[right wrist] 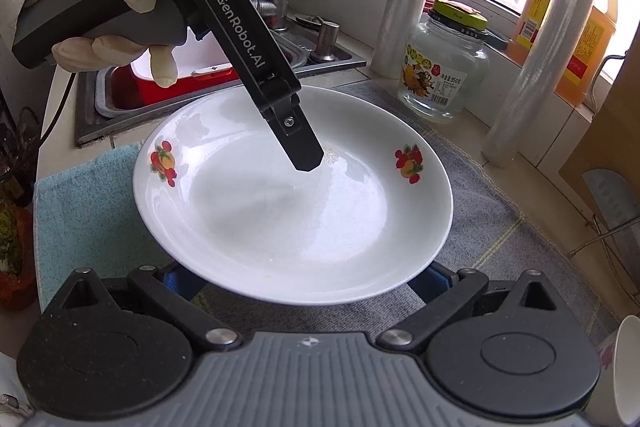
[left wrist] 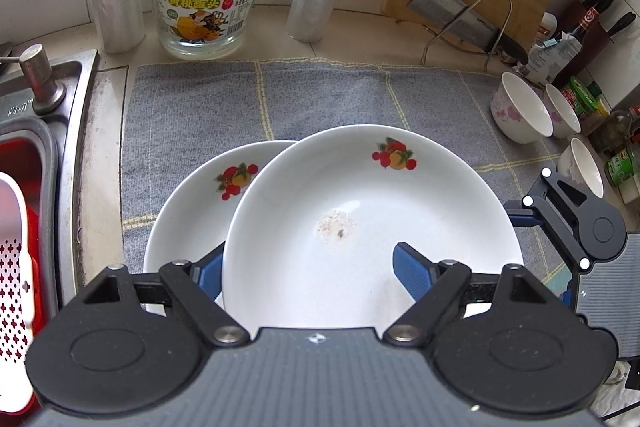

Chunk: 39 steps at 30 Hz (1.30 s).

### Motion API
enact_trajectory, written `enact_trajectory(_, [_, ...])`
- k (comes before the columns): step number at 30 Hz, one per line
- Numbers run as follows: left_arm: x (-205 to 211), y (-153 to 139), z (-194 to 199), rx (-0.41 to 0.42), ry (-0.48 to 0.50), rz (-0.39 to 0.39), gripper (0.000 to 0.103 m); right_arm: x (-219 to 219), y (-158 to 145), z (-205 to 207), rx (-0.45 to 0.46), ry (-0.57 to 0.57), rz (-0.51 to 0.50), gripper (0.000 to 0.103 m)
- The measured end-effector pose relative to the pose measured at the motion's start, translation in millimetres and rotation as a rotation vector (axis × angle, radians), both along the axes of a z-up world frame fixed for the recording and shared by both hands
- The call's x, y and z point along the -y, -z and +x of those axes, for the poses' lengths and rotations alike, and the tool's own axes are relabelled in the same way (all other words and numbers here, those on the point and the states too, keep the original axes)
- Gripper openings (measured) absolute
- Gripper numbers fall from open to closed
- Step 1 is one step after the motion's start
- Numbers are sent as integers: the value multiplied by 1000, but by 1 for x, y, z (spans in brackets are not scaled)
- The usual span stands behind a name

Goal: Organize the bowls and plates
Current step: 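Carry the held plate with the left gripper toward the stacked plates, then lower the left-held plate over the stacked plates by the sink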

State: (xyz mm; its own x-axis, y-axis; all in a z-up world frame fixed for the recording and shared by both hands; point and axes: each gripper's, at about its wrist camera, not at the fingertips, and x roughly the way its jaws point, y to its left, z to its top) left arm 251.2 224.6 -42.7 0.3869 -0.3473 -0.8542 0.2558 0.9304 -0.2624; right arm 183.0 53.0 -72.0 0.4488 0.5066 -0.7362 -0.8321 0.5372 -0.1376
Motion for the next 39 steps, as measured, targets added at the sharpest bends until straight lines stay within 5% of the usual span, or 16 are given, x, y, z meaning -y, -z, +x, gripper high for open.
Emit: enact_trajectory(39, [-2, 18, 16, -59, 48, 52, 84, -8, -3, 1, 11, -17, -32, 103])
